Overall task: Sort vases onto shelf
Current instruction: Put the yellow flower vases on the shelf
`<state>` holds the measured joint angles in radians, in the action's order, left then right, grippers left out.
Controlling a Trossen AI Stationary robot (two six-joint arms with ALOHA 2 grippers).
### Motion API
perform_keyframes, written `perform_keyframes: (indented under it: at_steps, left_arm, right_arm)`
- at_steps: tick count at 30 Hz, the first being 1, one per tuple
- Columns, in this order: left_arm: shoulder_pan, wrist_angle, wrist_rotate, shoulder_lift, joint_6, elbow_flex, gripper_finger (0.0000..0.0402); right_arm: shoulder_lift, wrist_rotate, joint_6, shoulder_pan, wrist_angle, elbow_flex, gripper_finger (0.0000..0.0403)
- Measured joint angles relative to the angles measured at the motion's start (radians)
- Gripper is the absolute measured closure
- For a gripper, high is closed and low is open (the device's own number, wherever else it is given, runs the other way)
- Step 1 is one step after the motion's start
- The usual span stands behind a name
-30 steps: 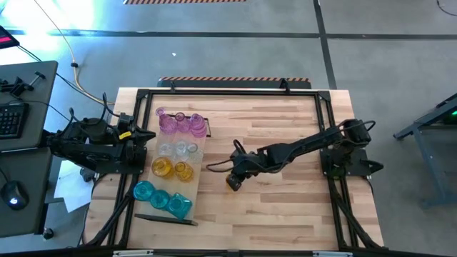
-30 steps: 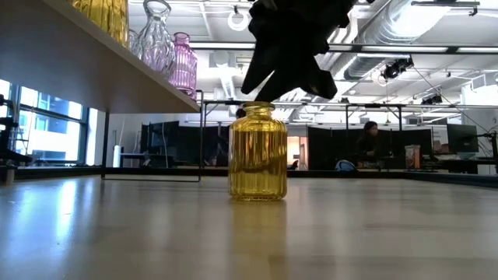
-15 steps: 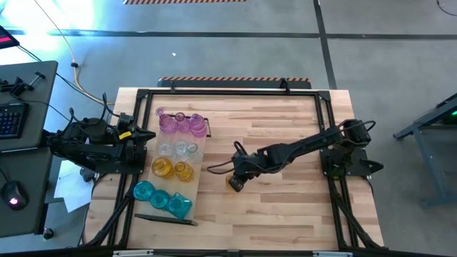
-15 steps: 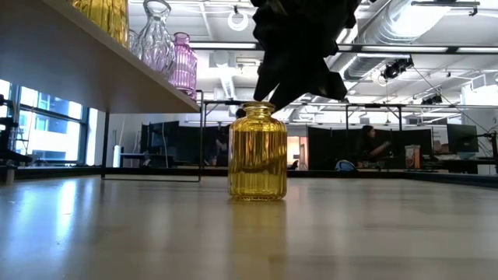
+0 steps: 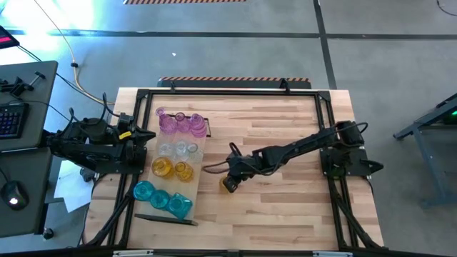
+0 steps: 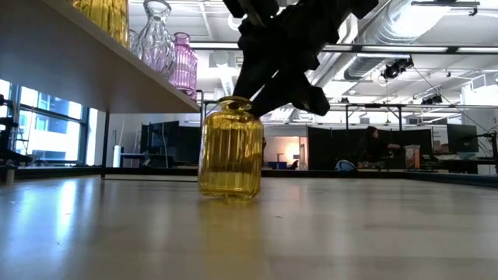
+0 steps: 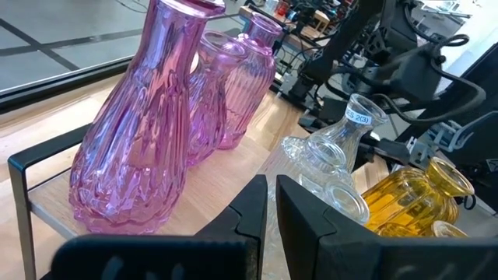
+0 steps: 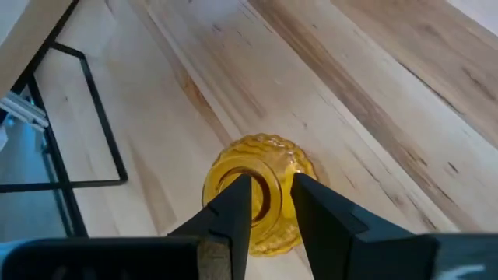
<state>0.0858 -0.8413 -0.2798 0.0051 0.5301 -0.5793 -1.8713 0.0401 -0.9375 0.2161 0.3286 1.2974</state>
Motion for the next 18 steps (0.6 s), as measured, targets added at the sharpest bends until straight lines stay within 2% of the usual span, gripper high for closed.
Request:
perform_keyframes:
  at_steps: [5,11,15,18]
  left_arm:
    - [0.000,0.000,0.000,0.000,0.000,0.000,0.0380]
    - [0.000,0.000,0.000,0.000,0.000,0.000,0.0380]
    - [0.000,0.000,0.000,0.000,-0.001,0.000,0.0380]
    - [0.000,0.000,0.000,0.000,-0.001,0.000,0.0380]
  right_arm:
    - [0.004,-0.016,0.000,0.000,0.051,0.001,0.0309]
    - [-0.001,-0.046,-0.004,0.000,-0.001,-0.001,0.0316]
    - [-0.004,-0.099,-0.007,0.004,-0.007,-0.003,0.0347]
    - [-0.009,-0.102,-0.004,0.013,0.006,-0.008,0.0384]
